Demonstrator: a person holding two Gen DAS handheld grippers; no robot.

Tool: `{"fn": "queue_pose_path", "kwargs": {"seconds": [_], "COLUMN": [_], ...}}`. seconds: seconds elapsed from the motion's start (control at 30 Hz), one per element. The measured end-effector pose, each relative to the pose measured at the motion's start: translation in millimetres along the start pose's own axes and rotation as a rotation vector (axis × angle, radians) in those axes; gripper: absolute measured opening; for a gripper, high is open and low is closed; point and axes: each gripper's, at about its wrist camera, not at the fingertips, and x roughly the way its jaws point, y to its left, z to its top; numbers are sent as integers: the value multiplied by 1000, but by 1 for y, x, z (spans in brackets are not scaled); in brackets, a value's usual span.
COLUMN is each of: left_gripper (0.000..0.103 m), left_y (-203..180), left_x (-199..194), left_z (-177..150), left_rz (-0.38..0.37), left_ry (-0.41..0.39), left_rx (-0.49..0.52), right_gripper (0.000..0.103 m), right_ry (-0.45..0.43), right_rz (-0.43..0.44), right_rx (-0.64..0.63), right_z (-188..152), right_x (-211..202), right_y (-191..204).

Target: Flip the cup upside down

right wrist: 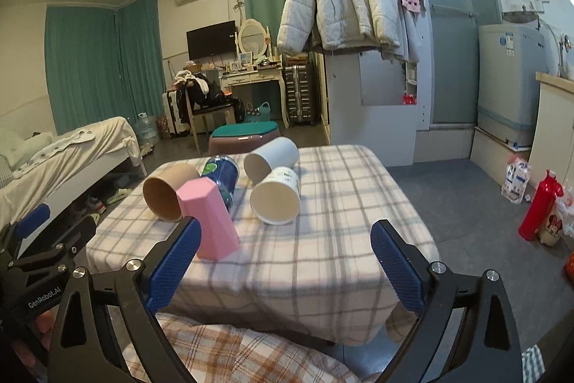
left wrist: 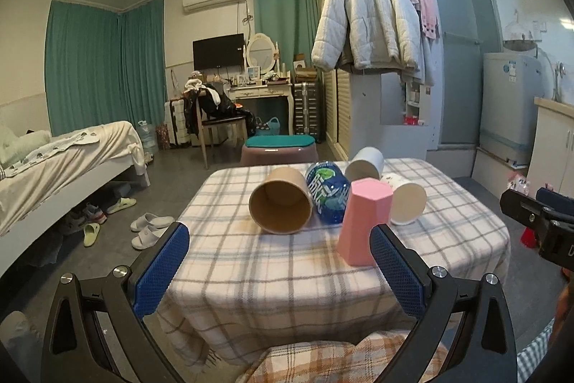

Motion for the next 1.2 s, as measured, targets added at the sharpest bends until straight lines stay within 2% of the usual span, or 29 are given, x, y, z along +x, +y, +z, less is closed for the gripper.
{"fn": "queue_pose_path", "kwargs": {"seconds": [0.5, 1.2], "left_gripper": [103, 103], "left_y": [-3, -3], "left_x": [9, 8], "left_z": [-7, -6], "left_rz": [-8, -13], "left_ry": [31, 41], "left_rx": [0, 0], "right_gripper": [103, 103], "right_ry": [12, 9], "right_rz": [7, -3], "right_rx": [2, -5], "right_z": [-3, -4], "right_x": [9, 11], "right_y": [4, 5]}}
